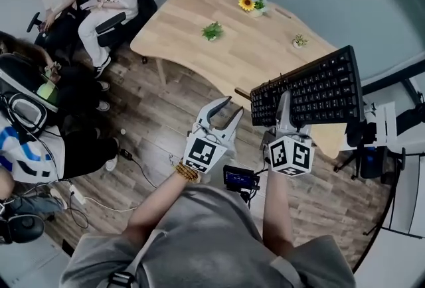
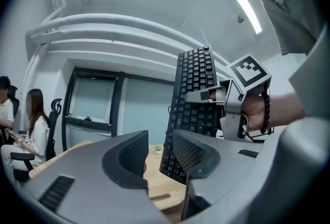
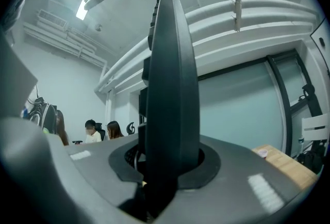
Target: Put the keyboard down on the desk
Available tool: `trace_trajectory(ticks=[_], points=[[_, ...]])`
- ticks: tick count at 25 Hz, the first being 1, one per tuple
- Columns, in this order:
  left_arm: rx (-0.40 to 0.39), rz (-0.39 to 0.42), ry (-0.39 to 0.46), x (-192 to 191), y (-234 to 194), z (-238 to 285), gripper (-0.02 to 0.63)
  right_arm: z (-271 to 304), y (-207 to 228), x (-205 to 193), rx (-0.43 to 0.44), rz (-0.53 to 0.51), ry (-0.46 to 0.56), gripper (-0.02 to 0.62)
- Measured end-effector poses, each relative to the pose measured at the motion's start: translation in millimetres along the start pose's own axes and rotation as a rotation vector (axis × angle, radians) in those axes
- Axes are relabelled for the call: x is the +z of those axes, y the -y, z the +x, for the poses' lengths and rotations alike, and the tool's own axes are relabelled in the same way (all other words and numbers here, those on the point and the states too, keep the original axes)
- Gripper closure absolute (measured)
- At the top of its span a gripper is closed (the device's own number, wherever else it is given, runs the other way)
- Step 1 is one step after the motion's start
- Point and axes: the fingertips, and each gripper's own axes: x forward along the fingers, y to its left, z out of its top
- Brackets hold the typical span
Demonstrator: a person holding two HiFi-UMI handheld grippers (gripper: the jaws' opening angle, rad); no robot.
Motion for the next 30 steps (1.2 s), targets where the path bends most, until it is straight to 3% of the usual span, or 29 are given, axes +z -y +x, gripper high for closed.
trace_trajectory(ticks=[10,16,24,30], points=[[0.028,-0.013,-0.093,-45.2,-36.6,99.8,0.469,116.6,42.3,-26.0,0.048,0.051,-0.041,0.48],[-0.004,-0.032,-0.113,-80.8,-54.2,140.9,0.44,165.0,60.1,-37.4,0.095,0.096,-0.054,0.48],[-0.004,-0.065,-0.28,-152.3,-83.6,171.4,0.389,223.5,87.7,-78.5,0.187,0.224,-0.148,0.48],[-0.009,-0.061,-0.365,-179.6,-86.5,191.1,0.38,259.9,110.5,-127.9,0.217,0.339,-0.223,0.48]])
